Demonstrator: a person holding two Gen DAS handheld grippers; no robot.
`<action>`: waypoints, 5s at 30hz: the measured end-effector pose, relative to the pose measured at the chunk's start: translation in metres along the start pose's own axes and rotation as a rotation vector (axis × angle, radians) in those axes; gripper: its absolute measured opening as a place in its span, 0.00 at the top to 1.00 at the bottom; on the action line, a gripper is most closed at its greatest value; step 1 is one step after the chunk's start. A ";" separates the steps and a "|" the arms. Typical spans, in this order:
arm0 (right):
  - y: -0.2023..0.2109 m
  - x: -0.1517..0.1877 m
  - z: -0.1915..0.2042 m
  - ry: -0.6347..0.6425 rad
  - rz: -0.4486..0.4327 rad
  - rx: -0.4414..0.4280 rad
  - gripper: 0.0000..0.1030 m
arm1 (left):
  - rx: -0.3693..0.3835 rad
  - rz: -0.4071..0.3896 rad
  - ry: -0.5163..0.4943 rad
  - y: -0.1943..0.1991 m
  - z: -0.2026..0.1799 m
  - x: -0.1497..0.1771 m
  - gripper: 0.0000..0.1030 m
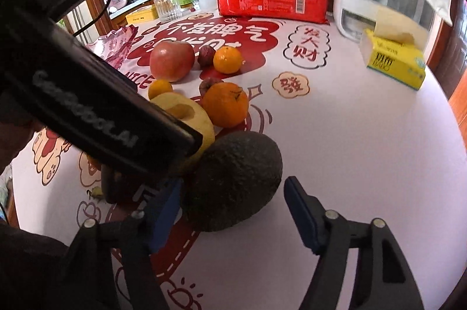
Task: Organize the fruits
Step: 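Move the left tool toward the yellow pear while the right tool approaches the dark avocado, then close the left tool on the yellow pear while the right tool grasps the avocado, then lift and carry the pear with the left tool while the right tool carries the avocado to the pink bowl, then open the left tool releasing the pear while the right tool releases the avocado into the bowl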
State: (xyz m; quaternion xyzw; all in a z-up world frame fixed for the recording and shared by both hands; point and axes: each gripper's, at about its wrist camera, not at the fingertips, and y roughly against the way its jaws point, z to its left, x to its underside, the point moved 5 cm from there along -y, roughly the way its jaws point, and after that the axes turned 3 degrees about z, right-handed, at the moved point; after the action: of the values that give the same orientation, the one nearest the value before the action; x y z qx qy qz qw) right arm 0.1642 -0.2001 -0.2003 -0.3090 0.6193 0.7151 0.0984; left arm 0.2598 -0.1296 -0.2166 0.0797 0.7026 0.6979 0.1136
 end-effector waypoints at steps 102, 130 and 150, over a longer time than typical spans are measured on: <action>0.066 -0.058 0.217 -0.390 -0.112 -0.011 0.44 | -0.101 -0.405 0.000 0.181 0.265 0.170 0.28; -0.055 -0.123 0.272 -0.350 0.099 0.047 0.43 | 0.098 -0.276 -0.047 0.064 0.338 0.109 0.28; -0.041 -0.144 0.268 -0.301 0.020 0.106 0.43 | 0.128 -0.328 0.012 0.069 0.353 0.100 0.08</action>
State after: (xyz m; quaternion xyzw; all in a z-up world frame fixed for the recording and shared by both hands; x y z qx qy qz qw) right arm 0.2133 0.0973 -0.1421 -0.1864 0.6374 0.7207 0.1989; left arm 0.2558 0.2379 -0.1526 -0.0330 0.7498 0.6244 0.2166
